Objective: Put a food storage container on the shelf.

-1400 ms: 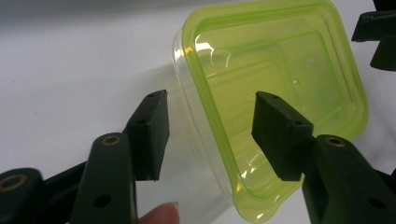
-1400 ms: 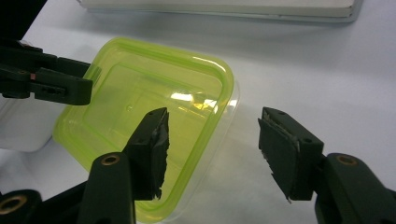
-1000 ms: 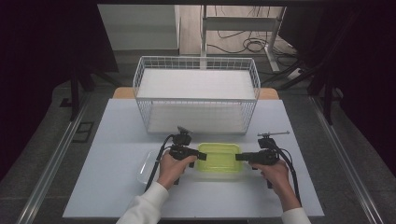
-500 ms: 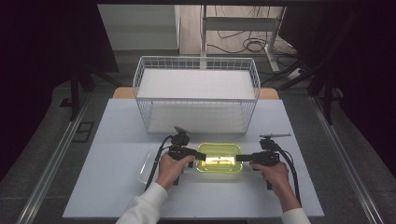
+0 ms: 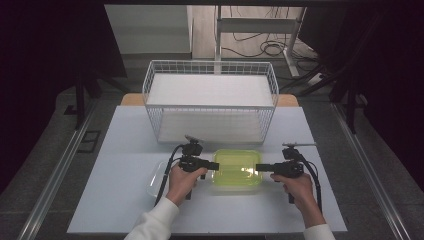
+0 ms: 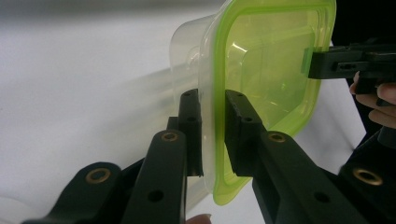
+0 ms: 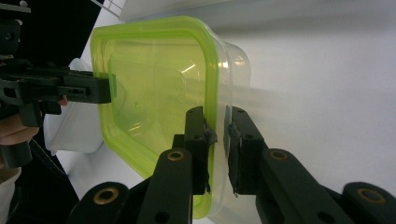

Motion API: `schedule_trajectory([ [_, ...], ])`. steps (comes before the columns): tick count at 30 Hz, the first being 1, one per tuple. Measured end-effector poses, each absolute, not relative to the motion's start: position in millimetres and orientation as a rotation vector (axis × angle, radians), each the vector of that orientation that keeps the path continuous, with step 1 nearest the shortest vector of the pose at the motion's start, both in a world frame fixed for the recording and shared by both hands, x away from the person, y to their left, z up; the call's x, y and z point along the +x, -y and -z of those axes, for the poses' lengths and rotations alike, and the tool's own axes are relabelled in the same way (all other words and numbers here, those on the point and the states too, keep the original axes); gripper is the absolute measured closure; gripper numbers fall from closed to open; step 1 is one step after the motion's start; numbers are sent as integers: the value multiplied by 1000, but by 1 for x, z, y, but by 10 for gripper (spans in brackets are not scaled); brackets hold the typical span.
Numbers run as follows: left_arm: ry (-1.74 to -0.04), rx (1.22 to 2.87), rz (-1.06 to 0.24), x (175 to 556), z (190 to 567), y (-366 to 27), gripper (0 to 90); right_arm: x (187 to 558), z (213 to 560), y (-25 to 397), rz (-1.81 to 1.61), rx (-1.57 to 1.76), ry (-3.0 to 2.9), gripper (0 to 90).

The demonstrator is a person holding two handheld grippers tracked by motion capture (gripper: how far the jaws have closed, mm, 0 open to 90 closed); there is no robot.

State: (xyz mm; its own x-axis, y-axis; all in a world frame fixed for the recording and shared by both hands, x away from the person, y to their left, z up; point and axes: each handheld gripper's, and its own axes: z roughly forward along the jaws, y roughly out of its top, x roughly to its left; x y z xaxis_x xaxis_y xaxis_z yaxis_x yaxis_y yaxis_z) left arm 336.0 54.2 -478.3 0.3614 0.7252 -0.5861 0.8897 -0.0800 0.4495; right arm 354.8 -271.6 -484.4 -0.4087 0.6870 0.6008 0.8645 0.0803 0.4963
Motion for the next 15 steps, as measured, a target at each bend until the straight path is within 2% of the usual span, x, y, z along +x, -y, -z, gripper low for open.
schedule_trajectory([
  [15, -1269, 1814, 142, 315, 447, -66, 786, 336, 442, 263, 1414, -1457, 2331, 791],
])
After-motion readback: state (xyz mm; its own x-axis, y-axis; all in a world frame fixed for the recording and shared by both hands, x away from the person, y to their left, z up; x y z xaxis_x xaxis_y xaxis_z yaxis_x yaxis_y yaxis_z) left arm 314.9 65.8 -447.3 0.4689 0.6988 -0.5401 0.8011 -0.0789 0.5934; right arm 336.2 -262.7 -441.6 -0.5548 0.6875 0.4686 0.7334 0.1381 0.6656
